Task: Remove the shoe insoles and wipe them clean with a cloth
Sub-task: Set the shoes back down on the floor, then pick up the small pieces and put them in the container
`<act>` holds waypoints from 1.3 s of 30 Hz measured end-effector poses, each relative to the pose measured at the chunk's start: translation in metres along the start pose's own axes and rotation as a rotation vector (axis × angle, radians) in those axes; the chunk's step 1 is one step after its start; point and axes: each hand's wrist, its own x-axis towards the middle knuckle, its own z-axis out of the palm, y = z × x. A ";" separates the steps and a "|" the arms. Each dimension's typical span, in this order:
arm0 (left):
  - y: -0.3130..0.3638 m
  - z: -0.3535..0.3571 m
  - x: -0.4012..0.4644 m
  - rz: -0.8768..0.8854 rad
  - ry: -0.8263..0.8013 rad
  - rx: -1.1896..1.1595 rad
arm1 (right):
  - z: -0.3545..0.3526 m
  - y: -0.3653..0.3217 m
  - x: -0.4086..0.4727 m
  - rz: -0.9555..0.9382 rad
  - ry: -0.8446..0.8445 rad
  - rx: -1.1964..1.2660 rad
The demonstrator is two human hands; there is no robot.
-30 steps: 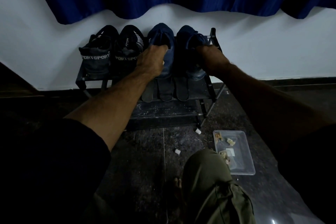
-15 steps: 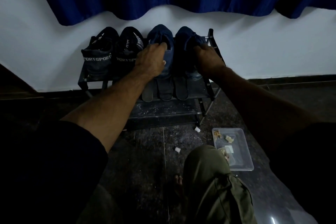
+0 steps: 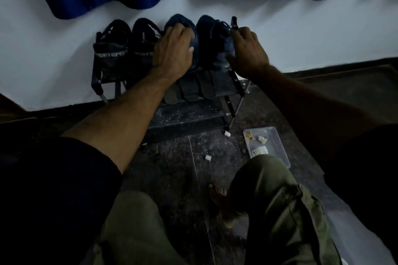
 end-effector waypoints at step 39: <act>0.068 0.298 -0.138 -0.059 -0.744 -0.037 | 0.229 0.167 -0.156 0.361 -0.576 0.003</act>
